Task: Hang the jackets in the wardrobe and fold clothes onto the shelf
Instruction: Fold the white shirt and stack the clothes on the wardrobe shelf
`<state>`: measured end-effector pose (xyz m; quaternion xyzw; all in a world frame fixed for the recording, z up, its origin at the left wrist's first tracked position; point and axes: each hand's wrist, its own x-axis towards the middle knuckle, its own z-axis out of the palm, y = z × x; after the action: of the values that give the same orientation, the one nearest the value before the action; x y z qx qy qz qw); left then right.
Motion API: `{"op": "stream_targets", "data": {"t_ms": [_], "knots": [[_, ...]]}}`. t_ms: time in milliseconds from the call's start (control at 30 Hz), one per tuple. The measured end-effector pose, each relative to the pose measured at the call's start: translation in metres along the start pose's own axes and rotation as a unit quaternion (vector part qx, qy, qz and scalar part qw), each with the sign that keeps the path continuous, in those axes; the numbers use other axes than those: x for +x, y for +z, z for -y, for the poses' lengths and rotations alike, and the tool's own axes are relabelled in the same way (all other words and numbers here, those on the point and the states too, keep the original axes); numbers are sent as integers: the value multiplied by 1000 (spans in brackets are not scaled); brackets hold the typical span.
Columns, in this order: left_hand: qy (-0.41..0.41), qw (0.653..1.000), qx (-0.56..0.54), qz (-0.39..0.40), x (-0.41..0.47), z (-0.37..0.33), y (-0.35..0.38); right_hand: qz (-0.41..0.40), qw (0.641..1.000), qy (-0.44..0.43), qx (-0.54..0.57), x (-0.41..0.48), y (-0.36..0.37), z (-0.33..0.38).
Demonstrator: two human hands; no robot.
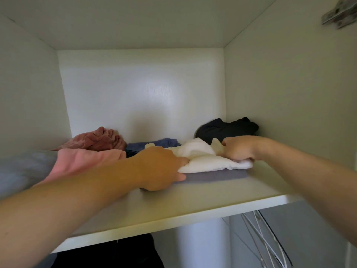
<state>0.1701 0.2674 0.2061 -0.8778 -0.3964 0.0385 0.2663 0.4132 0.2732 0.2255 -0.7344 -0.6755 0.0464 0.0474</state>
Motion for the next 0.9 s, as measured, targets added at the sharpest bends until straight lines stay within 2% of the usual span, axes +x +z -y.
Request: {"op": "stream_targets", "data": {"t_ms": [133,200,300,433,533,633,700,733,767,833,900], "knots": [[27,998,-33,-41,14,-44,-23,12,996,68,-50,-18,-20,-28],[53,996,-23,-63,20,-67,-36,-22,995,72,-63,-18,-22,-34],[63,994,-18,-89,19,-79,-42,-75,997,5,16,-14,-17,-38],[62,989,-54,-122,-4,-69,-29,-125,979,-110,119,-17,-1,-30],[38,990,-110,-73,-20,-66,-36,-80,980,-122,134,-11,15,-24],[-54,966,-252,16,-14,-53,-49,-36,993,-59,91,-6,14,-28],[-105,945,-308,27,1,-38,-47,-44,999,-27,16,-7,8,-25],[-109,943,-314,25,10,-31,-42,-77,997,-23,-21,-8,4,-22],[-108,944,-312,22,16,-27,-38,-116,992,-37,-38,-10,2,-15],[-111,938,-330,13,23,-24,-31,-143,984,-107,20,-21,1,3],[-102,940,-320,56,24,-27,-24,-74,982,-158,79,-28,8,15]]}}
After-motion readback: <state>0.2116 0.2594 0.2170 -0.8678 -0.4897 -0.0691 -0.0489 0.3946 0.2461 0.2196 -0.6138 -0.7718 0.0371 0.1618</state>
